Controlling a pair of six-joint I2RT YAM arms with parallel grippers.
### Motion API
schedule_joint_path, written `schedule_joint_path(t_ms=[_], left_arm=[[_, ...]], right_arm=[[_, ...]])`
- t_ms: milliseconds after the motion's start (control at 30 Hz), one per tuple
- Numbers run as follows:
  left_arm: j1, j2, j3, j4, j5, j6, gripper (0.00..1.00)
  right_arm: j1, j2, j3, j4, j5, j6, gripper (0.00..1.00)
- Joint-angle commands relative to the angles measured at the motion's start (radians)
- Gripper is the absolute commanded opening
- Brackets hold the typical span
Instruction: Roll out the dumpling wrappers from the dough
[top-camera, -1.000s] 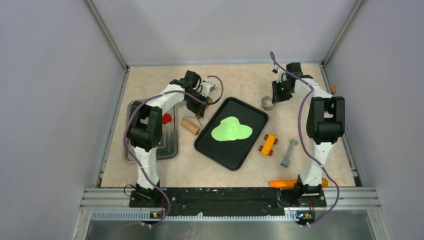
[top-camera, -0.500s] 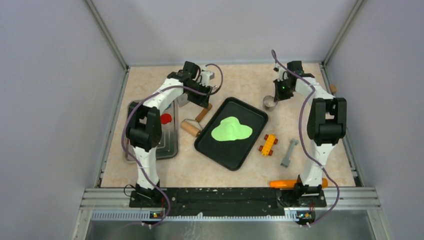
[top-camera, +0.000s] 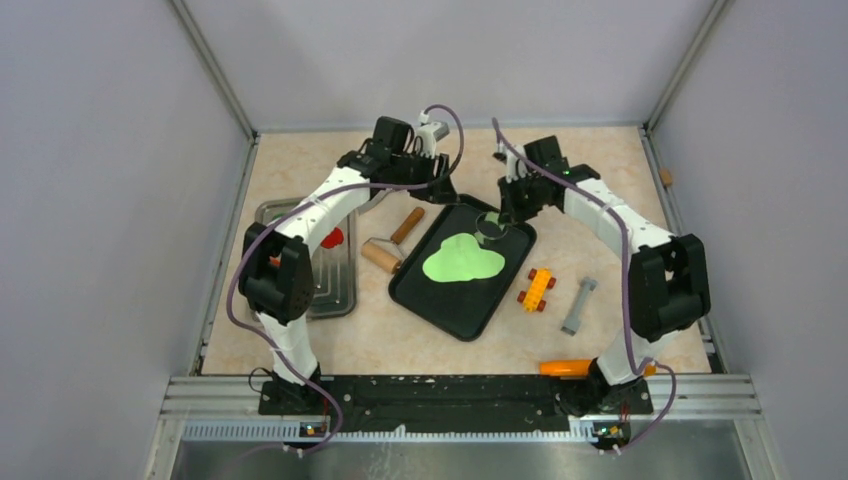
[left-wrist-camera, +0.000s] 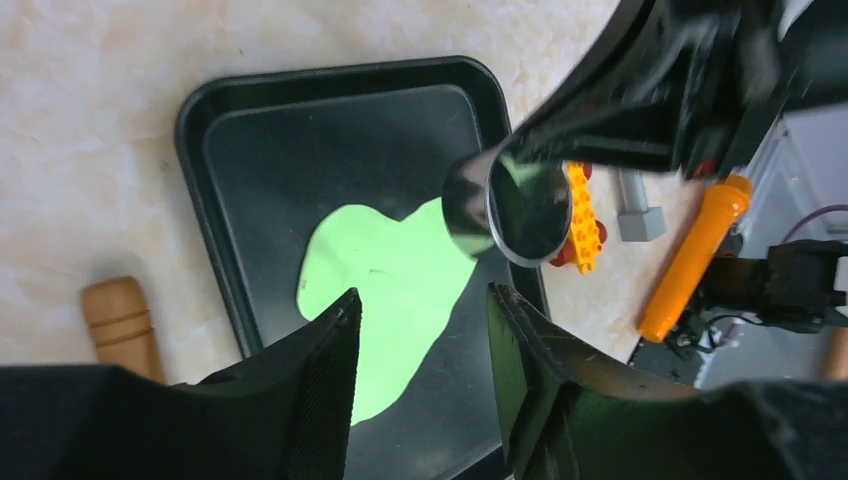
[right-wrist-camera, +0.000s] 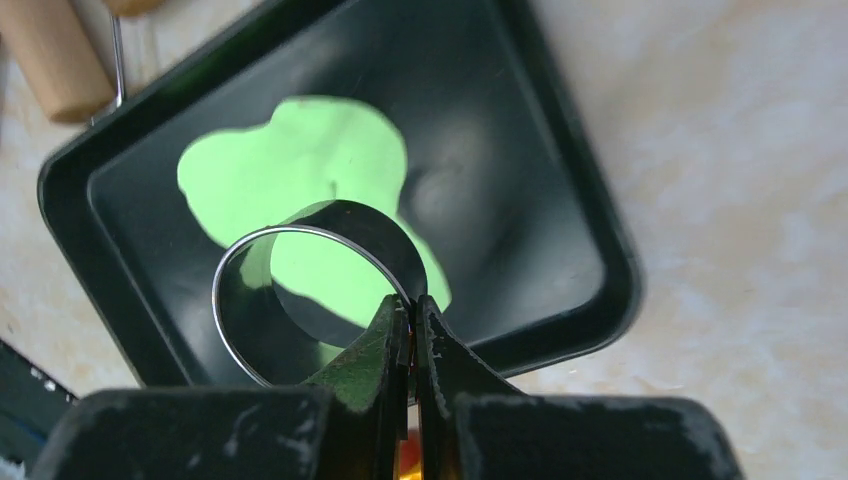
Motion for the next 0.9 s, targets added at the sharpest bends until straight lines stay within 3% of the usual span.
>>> schedule_joint_path(t_ms=[0, 300, 867], left_arm=[[0.017, 0.029, -0.101, 0.144, 0.07, -0.165, 0.51], [0.033, -0.05, -0.24, 0.136, -0.042, -0.148, 0.54], [0.073, -0.116, -0.291, 0.129, -0.133, -0.126, 0.55]], right_arm=[[0.059, -0.005, -0.075, 0.028, -0.001, 0.035, 0.0], [0.117, 0.026, -0.12, 0.073, 0.03, 0.004, 0.0], [0.166, 0.118, -0.115, 0.095, 0.088, -0.047, 0.0]])
